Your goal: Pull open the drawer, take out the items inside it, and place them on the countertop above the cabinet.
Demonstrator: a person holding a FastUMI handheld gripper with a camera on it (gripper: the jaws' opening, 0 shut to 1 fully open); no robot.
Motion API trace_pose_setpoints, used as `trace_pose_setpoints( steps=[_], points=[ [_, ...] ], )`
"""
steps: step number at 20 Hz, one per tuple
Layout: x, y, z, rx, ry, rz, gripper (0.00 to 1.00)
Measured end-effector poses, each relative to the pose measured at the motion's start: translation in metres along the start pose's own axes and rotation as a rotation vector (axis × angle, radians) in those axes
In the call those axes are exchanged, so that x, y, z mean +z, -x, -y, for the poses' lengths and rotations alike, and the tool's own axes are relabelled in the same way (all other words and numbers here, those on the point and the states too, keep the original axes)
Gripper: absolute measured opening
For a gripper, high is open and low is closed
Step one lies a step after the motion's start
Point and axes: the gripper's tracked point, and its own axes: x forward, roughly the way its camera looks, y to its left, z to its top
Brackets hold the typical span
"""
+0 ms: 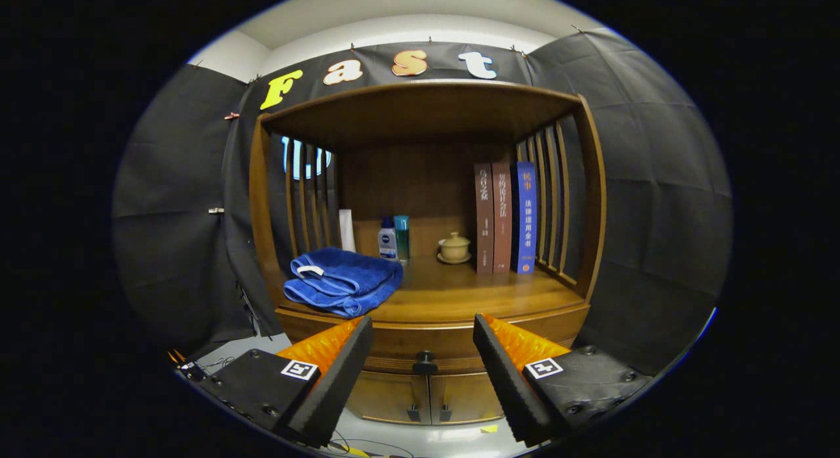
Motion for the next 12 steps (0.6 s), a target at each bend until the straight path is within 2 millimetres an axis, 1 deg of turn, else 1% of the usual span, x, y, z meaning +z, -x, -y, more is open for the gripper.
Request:
trace_pose_setpoints(
  steps=[4, 8, 12],
  points=[
    [-0.032, -0.025, 0.001, -0.007, -0.012, -0.043, 0.99],
    [-0.063, -0.056, 0.004, -0.013, -0.023, -0.073, 1.00],
    [-0.085, -0.082, 0.006, -0.017, -0.020, -0.095, 1.00]
  ],
)
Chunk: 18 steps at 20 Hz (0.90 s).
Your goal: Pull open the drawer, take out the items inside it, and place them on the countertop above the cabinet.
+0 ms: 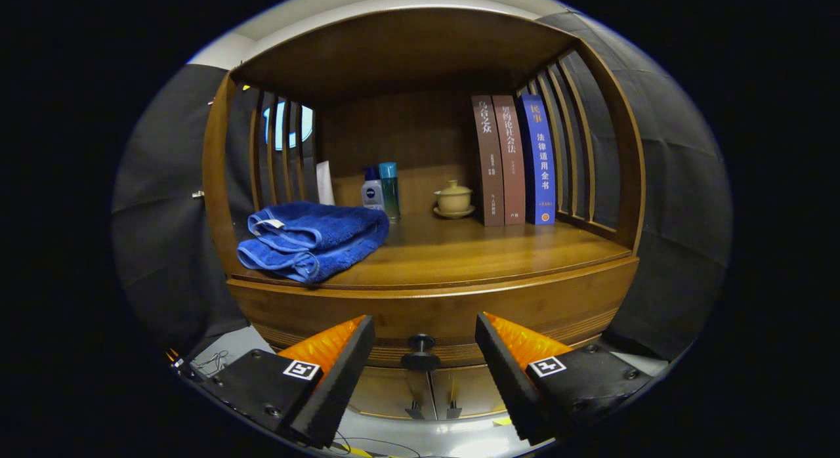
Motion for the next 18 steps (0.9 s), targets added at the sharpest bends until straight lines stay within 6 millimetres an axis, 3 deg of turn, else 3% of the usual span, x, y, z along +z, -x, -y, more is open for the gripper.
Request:
trace_pose_setpoints(
  steps=[2, 4, 8, 9, 10, 12, 13, 14, 18],
  points=[
    [-0.011, -0.009, 0.001, 0.000, 0.006, -0.023, 0.99],
    [-0.024, -0.021, -0.001, 0.000, 0.005, -0.061, 0.90],
    [-0.050, -0.033, -0.003, -0.009, 0.020, -0.138, 0.61],
    [-0.063, -0.028, -0.004, 0.002, 0.038, -0.162, 0.58],
    [-0.055, -0.042, -0.003, -0.014, 0.051, -0.144, 0.53],
    [-0.053, -0.030, -0.002, -0.021, 0.069, -0.155, 0.40],
    [-0.051, -0.032, -0.003, -0.020, 0.066, -0.157, 0.40],
    [-0.053, -0.031, -0.004, -0.019, 0.067, -0.164, 0.30],
    [-0.055, -0.028, -0.003, -0.018, 0.052, -0.179, 0.30]
  ],
)
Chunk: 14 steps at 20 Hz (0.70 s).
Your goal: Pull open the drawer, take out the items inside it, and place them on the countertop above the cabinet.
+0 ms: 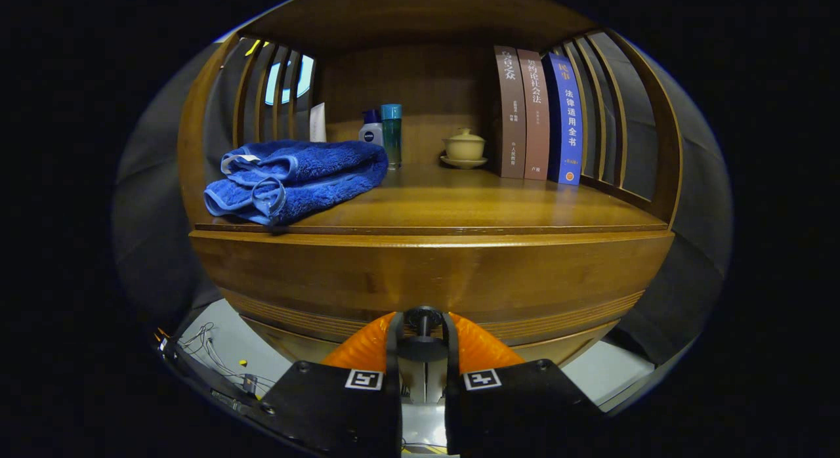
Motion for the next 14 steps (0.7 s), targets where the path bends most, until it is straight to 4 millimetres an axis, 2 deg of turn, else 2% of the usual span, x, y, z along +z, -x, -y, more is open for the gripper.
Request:
trace_pose_setpoints(
  steps=[2, 6, 14],
  points=[
    [-0.003, 0.007, 0.000, -0.002, -0.007, -0.008, 0.30],
    [-0.014, 0.033, -0.001, -0.002, -0.003, -0.027, 0.30],
    [-0.046, 0.107, -0.004, 0.011, -0.021, -0.072, 0.30]
  ],
)
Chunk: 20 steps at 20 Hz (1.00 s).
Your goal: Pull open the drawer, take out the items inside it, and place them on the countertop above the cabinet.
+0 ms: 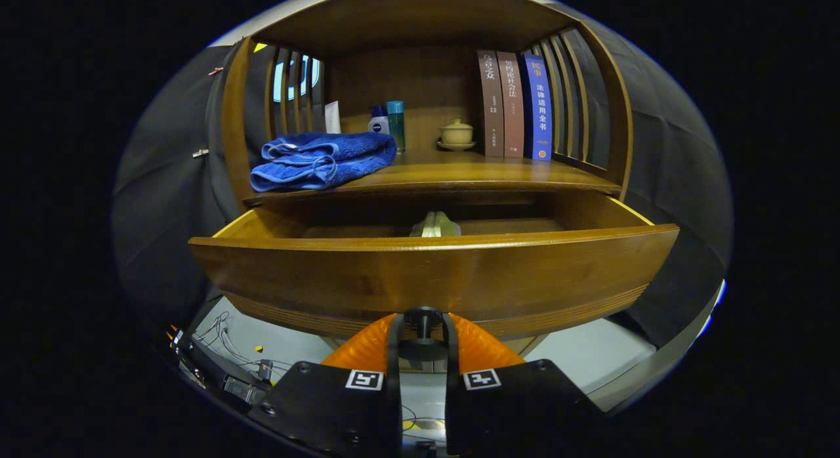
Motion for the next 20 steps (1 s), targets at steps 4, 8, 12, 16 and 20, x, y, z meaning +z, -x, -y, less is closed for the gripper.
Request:
trace_pose_setpoints(
  steps=[4, 8, 12, 16, 20],
  points=[
    [-0.016, 0.029, 0.000, 0.001, -0.004, -0.021, 0.30],
    [-0.027, 0.047, -0.002, 0.004, -0.014, -0.037, 0.30],
    [-0.045, 0.054, 0.000, 0.005, -0.013, -0.077, 0.30],
    [-0.044, 0.056, -0.001, 0.010, -0.008, -0.063, 0.34],
    [-0.039, 0.057, -0.001, 0.011, -0.015, -0.053, 0.47]
  ],
)
